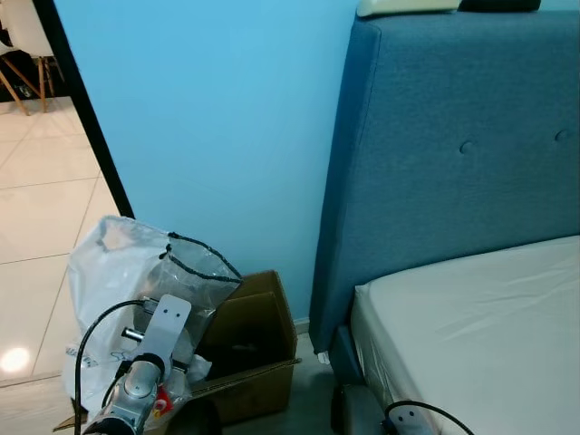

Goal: Clean up the room

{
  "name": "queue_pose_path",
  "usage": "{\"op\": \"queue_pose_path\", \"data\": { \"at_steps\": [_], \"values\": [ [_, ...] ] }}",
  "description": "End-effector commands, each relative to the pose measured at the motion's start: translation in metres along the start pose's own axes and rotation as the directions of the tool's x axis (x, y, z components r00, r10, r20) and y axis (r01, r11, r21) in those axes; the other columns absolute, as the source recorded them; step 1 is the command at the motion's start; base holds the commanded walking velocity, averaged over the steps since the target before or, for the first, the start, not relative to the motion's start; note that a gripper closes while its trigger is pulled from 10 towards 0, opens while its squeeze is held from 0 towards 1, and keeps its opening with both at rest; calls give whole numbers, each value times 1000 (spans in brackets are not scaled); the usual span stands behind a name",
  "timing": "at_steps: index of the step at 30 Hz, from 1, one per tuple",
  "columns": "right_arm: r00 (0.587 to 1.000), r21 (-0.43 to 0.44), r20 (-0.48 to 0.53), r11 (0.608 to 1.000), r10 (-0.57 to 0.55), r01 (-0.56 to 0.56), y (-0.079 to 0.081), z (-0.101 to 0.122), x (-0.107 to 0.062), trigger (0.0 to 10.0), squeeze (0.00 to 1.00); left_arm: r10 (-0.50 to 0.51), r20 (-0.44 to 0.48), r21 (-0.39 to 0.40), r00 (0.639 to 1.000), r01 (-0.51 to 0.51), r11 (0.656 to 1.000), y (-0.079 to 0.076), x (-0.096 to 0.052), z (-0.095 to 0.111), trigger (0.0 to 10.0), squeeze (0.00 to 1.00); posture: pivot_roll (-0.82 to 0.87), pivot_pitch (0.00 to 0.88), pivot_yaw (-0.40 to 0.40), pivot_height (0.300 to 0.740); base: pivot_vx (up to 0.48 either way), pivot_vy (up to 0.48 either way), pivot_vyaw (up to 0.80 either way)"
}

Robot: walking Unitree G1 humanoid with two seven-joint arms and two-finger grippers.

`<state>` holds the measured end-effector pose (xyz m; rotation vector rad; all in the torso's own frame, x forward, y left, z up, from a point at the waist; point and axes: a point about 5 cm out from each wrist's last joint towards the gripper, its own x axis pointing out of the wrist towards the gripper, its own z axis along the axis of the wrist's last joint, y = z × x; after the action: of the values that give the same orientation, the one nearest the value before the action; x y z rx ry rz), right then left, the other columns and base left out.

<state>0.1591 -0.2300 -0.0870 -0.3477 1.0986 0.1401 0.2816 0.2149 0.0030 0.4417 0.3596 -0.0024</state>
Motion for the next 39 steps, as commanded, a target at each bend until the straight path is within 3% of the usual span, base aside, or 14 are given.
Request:
{"op": "queue_pose_path", "data": {
  "at_steps": [1,5,7,9,10,15,19,20,25,26,28,32,36,39],
  "values": [
    [998,31,-65,999,26,-24,10,-18,-1,10000,0,-6,-5,39,1000,7,999,2,-1,-2,10000,0,-122,208,-32,520,0,0,0],
    [999,34,-52,999,18,-16,6,-21,-2,10000,0,-100,-18,35,995,101,994,-7,-1,-4,10000,0,-151,256,-37,511,0,0,0],
    [999,43,-41,999,8,-6,1,-22,-4,10000,0,-272,-41,83,961,274,958,-29,-5,-6,10000,0,-165,280,-42,511,0,0,0],
    [999,43,-41,999,8,-6,1,-22,-4,10000,0,-272,-41,83,961,274,958,-29,-5,-6,10000,0,-165,280,-42,511,0,0,0],
    [999,47,-39,999,3,-1,-1,-25,-4,10000,0,-385,-67,141,921,390,910,-43,-9,-9,10000,0,-182,299,-43,511,0,0,0],
    [999,60,-38,998,-4,6,-3,-31,-6,10000,0,-513,-135,153,848,529,835,-55,-16,-17,10000,0,-195,317,-42,511,0,0,0],
    [999,67,-40,998,-8,11,-4,-35,-8,10000,0,-568,-189,163,801,596,787,-60,-23,-27,10000,0,-206,326,-41,511,0,0,0],
    [999,72,-43,997,-12,15,-5,-38,-8,10000,0,-584,-235,213,777,628,749,-61,-27,-34,10000,0,-214,329,-41,511,0,0,0],
    [999,81,-46,996,-20,24,-9,-42,-10,10000,0,-546,-276,308,791,610,730,-54,-27,-39,10000,0,-220,332,-43,511,0,0,0],
    [999,84,-47,996,-25,29,-11,-42,-10,10000,0,-506,-265,321,821,570,757,-47,-23,-35,10000,1000,-222,327,-45,511,0,0,0],
    [999,92,-42,995,-34,37,-15,-41,-11,10000,0,-422,-204,329,883,468,821,-32,-11,-22,10000,1000,-218,320,-46,511,0,0,0],
    [999,97,-26,994,-42,45,-19,-33,-10,10000,0,-379,-75,254,922,385,887,-20,4,8,10000,1000,-203,294,-48,511,0,0,0],
    [999,99,-13,994,-45,46,-21,-25,-8,10000,0,-428,-3,186,904,421,888,-21,9,24,10000,1000,-189,269,-47,511,0,0,0],
    [999,100,11,994,-46,45,-20,-13,-6,10000,0,-523,107,147,846,507,850,-25,12,47,10000,1000,-164,229,-41,511,0,0,0]
  ]
}}
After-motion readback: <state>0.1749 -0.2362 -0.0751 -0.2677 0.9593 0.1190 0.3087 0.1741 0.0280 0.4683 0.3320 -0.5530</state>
